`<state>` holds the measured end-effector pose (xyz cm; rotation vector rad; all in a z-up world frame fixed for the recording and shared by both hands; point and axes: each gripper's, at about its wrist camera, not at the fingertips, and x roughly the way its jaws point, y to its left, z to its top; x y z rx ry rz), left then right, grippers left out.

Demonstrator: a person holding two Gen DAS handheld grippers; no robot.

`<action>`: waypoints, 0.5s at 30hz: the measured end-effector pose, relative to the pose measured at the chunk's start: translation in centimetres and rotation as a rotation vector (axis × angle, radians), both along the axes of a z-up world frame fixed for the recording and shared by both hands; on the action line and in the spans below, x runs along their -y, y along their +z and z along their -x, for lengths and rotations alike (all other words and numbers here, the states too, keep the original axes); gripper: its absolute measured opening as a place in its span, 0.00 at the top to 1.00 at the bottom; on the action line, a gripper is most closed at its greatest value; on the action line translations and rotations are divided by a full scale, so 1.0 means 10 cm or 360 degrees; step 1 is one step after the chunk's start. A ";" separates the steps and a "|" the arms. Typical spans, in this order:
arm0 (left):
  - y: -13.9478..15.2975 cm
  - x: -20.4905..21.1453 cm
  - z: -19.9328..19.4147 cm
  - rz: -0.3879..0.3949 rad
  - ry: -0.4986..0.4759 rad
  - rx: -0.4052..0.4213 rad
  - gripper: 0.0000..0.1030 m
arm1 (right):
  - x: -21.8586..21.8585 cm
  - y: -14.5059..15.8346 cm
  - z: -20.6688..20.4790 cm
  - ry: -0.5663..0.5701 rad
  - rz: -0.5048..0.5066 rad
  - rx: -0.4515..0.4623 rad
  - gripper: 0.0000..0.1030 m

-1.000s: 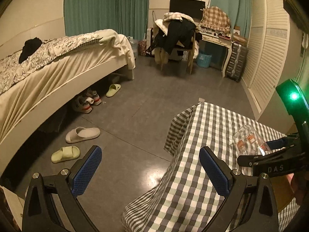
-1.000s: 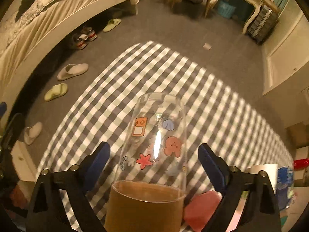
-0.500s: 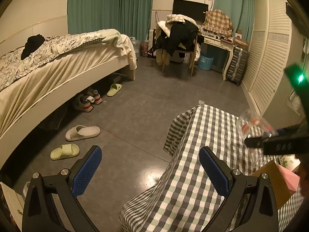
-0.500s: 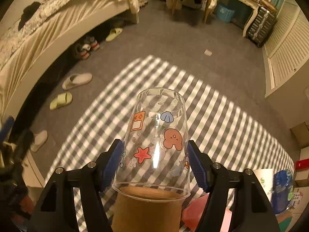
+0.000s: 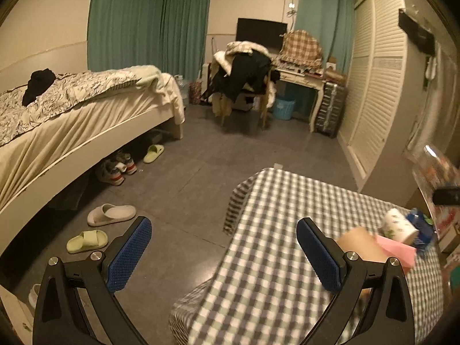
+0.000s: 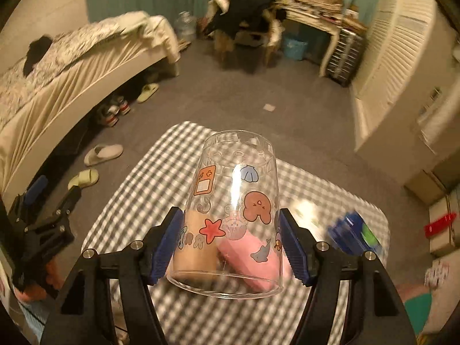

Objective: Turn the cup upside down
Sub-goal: 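Lift the clear glass cup off the table with the right gripper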

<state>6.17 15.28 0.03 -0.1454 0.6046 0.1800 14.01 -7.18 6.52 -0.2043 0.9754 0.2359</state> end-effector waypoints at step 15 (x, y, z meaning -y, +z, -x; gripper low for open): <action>-0.08 0.92 0.73 -0.0027 -0.0308 -0.0056 0.00 | 0.77 -0.92 1.05 -0.0395 -0.0178 -0.0157 0.35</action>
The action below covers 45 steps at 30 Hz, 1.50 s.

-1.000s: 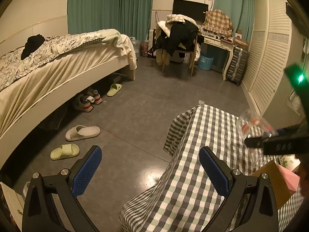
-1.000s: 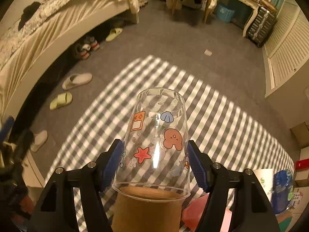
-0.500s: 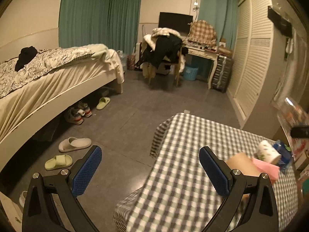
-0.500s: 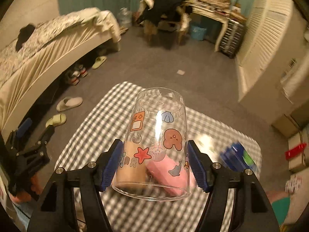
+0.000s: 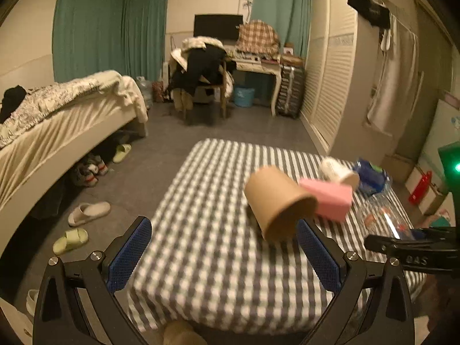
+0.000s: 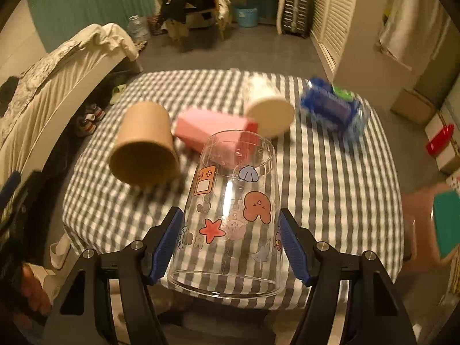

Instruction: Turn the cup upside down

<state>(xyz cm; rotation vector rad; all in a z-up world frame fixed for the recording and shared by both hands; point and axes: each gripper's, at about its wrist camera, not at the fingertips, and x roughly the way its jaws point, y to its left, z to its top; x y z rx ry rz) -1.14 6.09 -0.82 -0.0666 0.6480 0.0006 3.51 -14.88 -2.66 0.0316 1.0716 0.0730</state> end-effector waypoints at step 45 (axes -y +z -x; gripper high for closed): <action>0.07 2.04 -0.35 -0.0179 -0.0237 -0.0232 0.00 | 1.94 0.21 0.44 -0.0151 -0.0006 0.0498 0.00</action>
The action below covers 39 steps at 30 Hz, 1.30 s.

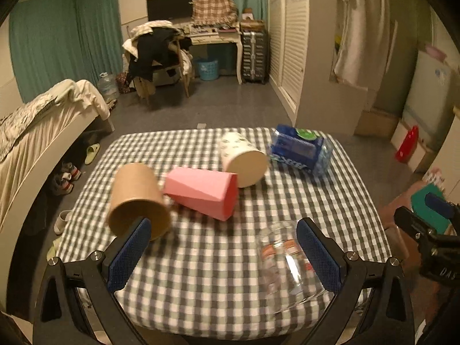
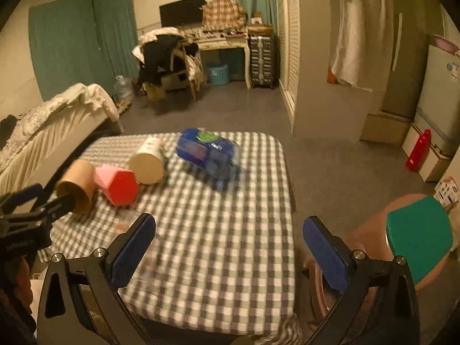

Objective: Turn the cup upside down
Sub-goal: 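Rotate the held glass cup with the left gripper so its rim faces down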

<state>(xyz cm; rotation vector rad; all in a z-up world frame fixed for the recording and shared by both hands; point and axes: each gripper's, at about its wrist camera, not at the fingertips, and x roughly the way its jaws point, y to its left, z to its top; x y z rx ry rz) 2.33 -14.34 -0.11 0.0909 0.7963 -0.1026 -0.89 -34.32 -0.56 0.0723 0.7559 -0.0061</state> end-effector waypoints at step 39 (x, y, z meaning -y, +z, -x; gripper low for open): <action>-0.82 0.33 -0.60 0.0119 -0.0161 -0.0679 0.22 | 0.38 -0.28 -0.07 -0.0240 -0.0071 -0.0121 0.00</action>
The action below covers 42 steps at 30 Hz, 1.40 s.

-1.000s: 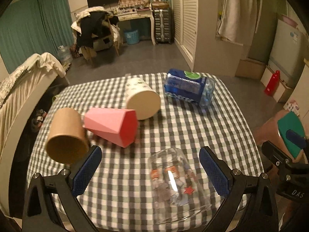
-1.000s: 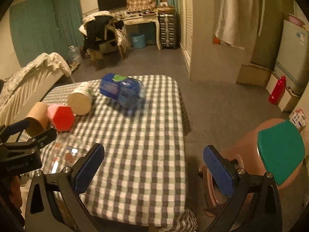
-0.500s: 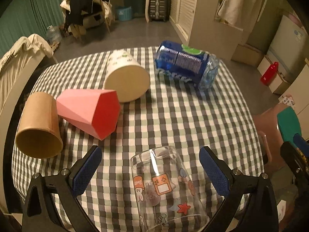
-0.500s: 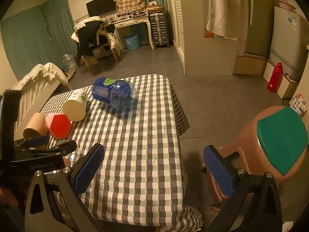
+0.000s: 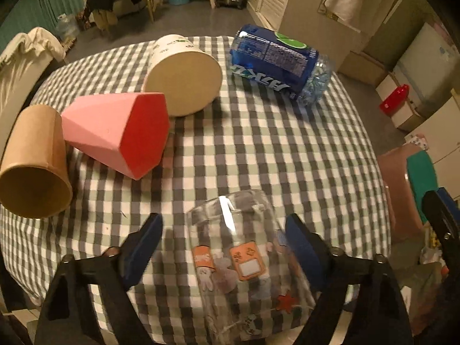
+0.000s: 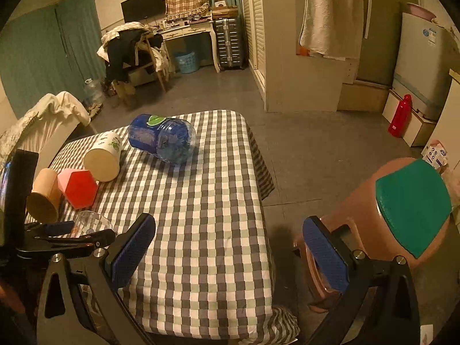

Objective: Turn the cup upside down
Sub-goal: 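Rotate the held glass cup with the left gripper so its rim faces down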

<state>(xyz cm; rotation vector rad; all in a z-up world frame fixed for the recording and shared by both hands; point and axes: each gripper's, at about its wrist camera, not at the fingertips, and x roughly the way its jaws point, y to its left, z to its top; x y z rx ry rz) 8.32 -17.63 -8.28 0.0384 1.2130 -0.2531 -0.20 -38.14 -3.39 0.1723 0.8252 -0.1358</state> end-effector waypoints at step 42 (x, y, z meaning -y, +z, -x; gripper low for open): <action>0.36 0.53 -0.11 -0.0107 -0.0190 0.0721 0.40 | 0.03 -0.03 -0.01 -0.0062 0.0012 -0.0007 0.00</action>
